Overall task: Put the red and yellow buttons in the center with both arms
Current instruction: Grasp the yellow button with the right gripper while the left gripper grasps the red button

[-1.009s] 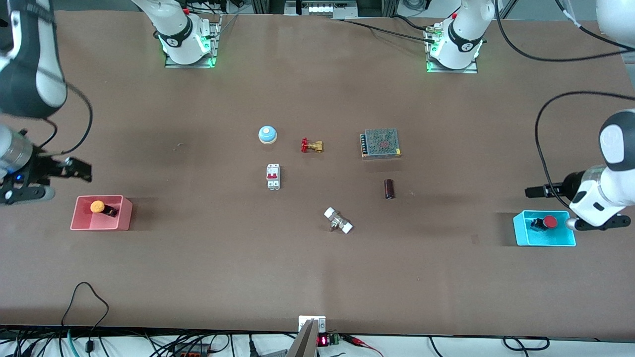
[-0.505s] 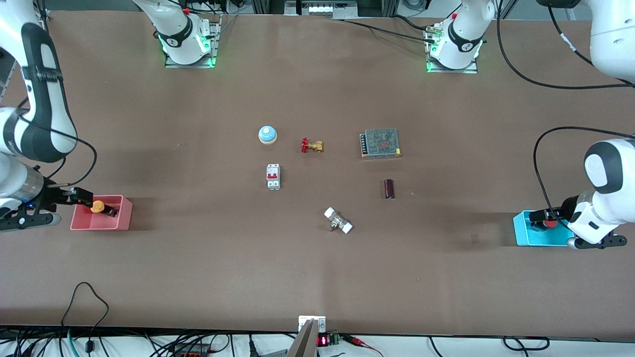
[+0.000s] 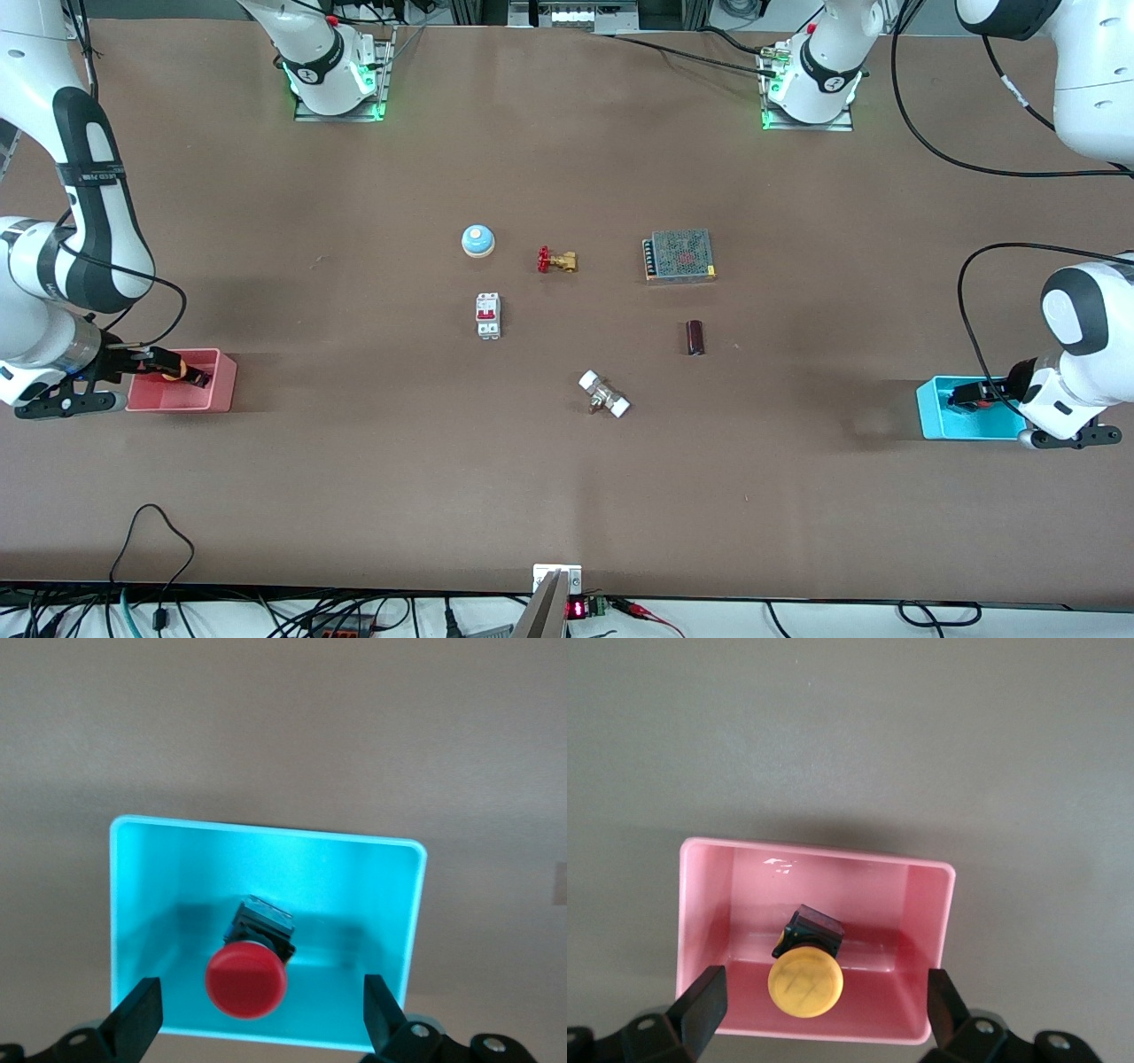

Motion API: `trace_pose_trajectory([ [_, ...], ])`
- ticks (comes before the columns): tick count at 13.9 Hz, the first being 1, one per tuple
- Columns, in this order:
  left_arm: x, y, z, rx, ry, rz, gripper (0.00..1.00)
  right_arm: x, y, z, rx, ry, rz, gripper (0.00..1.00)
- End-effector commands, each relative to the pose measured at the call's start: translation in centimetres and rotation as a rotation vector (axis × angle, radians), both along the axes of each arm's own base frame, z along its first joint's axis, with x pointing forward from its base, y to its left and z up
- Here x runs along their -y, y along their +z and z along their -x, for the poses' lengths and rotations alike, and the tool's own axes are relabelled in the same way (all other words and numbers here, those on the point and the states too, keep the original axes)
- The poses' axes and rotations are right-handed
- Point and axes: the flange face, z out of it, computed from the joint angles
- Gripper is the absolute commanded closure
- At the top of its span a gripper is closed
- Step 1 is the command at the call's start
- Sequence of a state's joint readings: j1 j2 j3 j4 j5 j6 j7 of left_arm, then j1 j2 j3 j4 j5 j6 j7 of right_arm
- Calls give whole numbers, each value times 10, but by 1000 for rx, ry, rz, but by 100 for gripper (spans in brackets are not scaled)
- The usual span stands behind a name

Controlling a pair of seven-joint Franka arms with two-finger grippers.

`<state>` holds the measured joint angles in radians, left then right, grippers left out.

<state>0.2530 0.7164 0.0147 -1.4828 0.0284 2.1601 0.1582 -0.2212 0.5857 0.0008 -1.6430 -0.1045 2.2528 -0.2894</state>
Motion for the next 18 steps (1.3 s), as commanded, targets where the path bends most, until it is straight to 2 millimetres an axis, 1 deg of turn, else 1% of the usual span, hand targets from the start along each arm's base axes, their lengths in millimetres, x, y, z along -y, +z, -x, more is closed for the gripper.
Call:
trace_pose_trajectory([
  [1, -3, -9, -7, 7, -58, -17, 0, -3, -9, 3, 1, 0, -34, 0],
  [3, -6, -12, -10, 36, -108, -28, 0, -3, -19, 5, -8, 0, -37, 0],
  [5, -11, -20, -7, 27, -169, -19, 0, -3, -25, 5, 4, 2, -36, 0],
  [8, -11, -23, -7, 25, -163, -16, 0, -3, -29, 4, 9, 3, -34, 0],
  [10, -16, -26, -5, 30, -119, 10, 0, -4, -34, 4, 6, 5, -35, 0],
  [11, -15, -27, -5, 43, -89, 49, 0, -4, -35, 4, 9, 3, -36, 2],
  [12, -18, -28, -3, 44, -79, 59, 0, -4, -36, 4, 7, 4, -36, 8],
  [14, -18, -31, -2, 39, -78, 60, 0, -4, -38, 4, 4, 4, -37, 13],
  [15, -17, -35, -1, 33, -84, 61, 0, -4, -39, 4, 2, 14, -36, 18],
  [16, -17, -37, -1, 31, -87, 61, 0, -4, -39, 4, 1, 37, -37, 29],
  [18, -16, -38, -1, 28, -92, 60, 0, -3, -39, 5, 0, 41, -37, 37],
])
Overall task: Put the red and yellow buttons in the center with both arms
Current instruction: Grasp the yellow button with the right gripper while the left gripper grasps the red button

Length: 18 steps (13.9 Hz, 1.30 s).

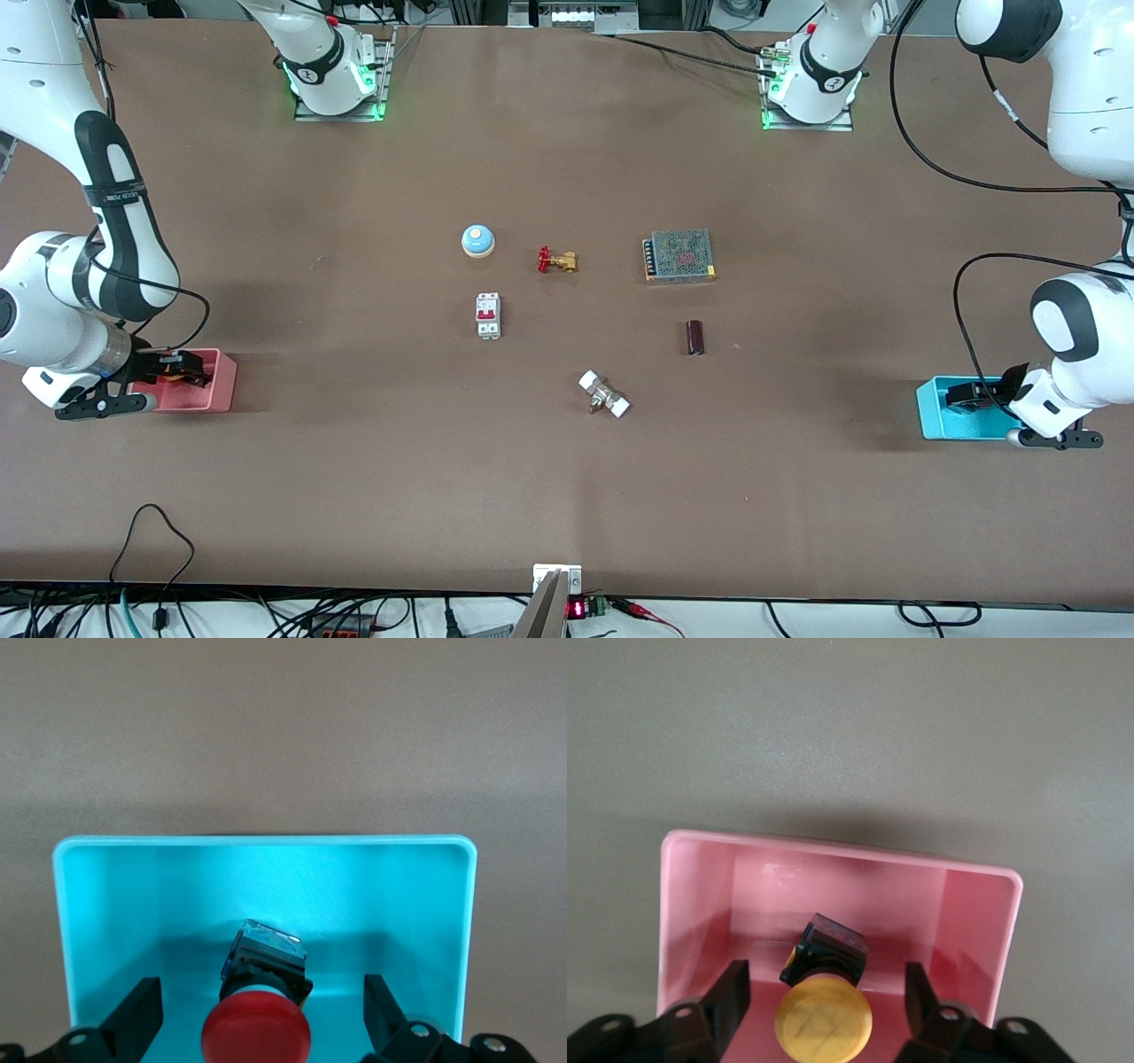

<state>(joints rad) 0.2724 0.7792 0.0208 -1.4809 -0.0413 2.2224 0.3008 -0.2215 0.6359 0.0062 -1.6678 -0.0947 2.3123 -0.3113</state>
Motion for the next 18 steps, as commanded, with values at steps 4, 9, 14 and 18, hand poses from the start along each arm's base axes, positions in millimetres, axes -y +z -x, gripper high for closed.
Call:
trace_pose_trajectory([
  [4, -2, -5, -3, 4, -26, 6, 15, 4, 1, 0, 14, 44, -19, 55],
  [9, -1, -5, -3, -2, -27, 5, 63, 4, 2, 0, 15, 56, -19, 68],
  [14, 0, 8, -2, 5, -63, 3, 80, 1, 42, -5, 52, 94, -5, 68],
  [18, 2, 109, 2, 39, -84, -16, 80, -29, 152, 9, 19, 140, -3, 68],
])
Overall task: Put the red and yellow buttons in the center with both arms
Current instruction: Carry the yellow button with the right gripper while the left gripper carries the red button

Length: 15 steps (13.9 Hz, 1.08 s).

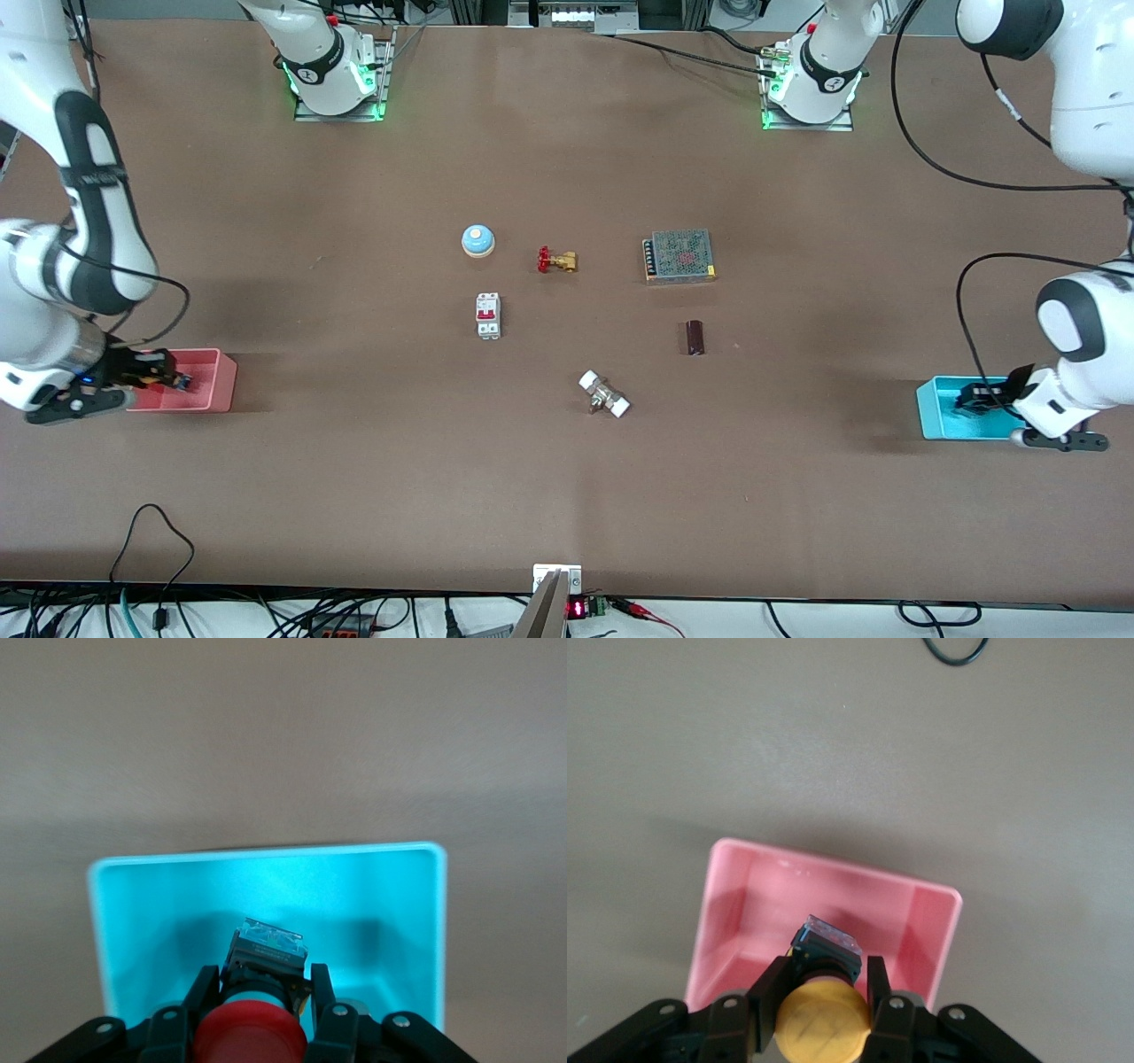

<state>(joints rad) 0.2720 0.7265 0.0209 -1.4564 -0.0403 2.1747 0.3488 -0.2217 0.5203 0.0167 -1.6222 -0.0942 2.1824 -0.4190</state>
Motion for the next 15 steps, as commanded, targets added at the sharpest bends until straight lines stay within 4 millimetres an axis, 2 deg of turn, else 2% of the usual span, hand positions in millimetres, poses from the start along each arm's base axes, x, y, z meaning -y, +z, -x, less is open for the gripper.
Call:
trace_pose_trajectory([
  [1, 10, 94, 12, 20, -43, -11, 80, -51, 88, 18, -2, 31, -26, 68],
  [2, 21, 111, 14, 15, -57, -6, 80, -74, 100, 22, -12, -26, -35, 68],
  [3, 33, 125, 19, -17, -66, 4, 79, -107, 106, 25, -26, -70, -46, 68],
  [4, 51, 126, 26, -65, -77, 20, 79, -142, 109, 26, -26, -109, -53, 68],
  [5, 71, 119, 36, -113, -60, 29, 79, -176, 106, 28, -30, -135, -58, 68],
  [6, 93, 102, 48, -157, -24, 41, 79, -209, 100, 31, -32, -177, -57, 68],
  [8, 134, 79, 60, -187, -5, 40, 79, -261, 70, 33, -9, -242, -41, 69],
  [10, 159, 64, 70, -194, 27, 38, 79, -293, 34, 38, 36, -230, -8, 69],
  [12, 176, 49, 80, -192, 63, 34, 79, -307, -1, 44, 54, -224, -22, 70],
  [15, 196, 15, 97, -191, 142, 84, 79, -331, -35, 50, 56, -220, -34, 70],
])
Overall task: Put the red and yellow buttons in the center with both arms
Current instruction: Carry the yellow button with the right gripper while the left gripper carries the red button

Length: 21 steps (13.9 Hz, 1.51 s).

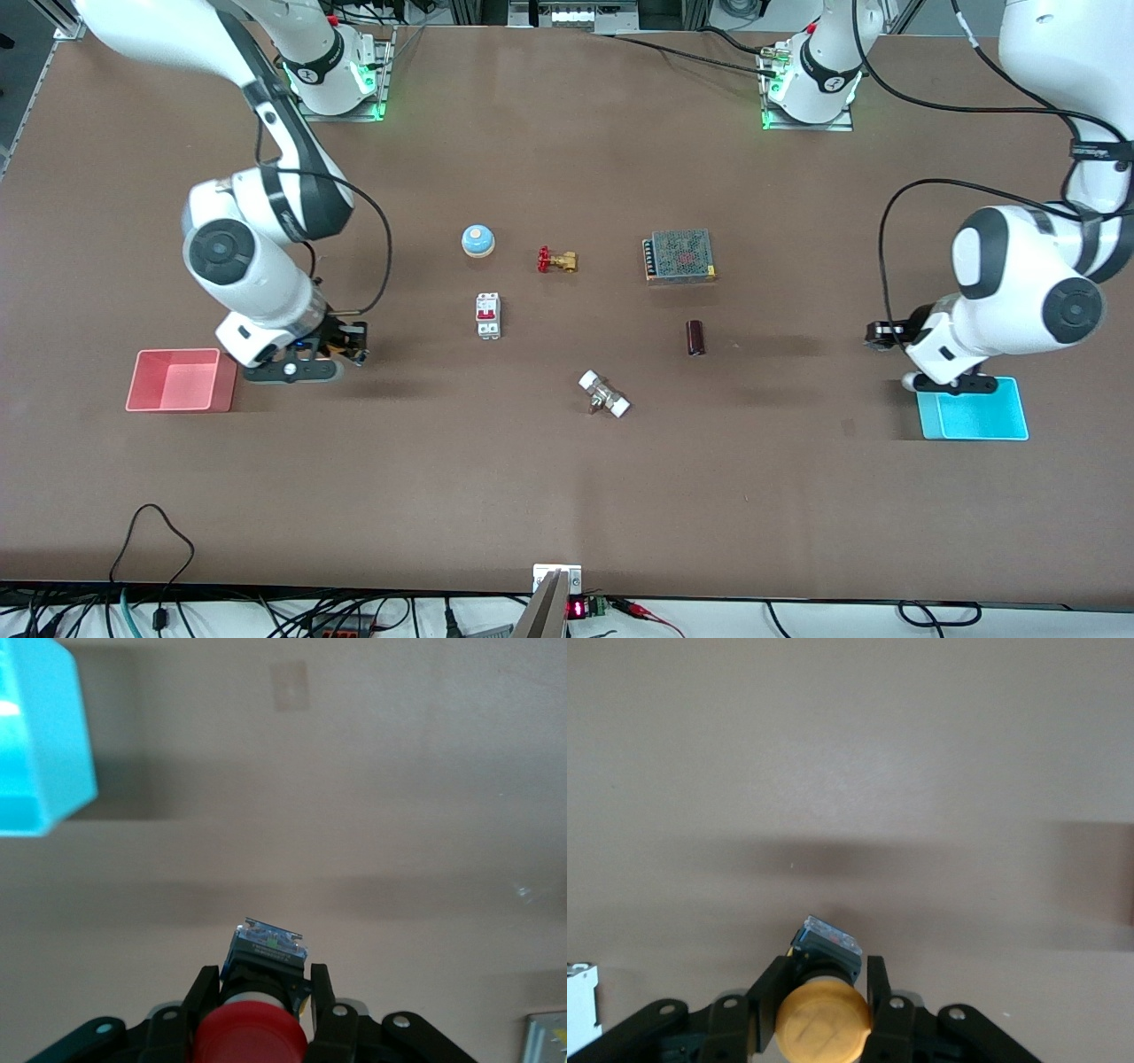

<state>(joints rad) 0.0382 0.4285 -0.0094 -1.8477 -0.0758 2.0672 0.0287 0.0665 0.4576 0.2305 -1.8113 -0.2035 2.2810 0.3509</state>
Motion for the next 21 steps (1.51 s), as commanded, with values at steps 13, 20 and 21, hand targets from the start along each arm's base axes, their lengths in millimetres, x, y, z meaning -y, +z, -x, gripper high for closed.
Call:
trace_pose_trajectory([
  [13, 21, -63, 55, 211, 226, 7, 0, -23, -64, 8, 29, 64, 74, 66],
  [20, 7, 76, 2, 174, 125, 36, 0, -23, -59, 5, 43, 58, 65, 0],
  [21, -2, 93, -4, 183, 108, 6, 0, -22, -52, 1, 52, 51, 56, 0],
])
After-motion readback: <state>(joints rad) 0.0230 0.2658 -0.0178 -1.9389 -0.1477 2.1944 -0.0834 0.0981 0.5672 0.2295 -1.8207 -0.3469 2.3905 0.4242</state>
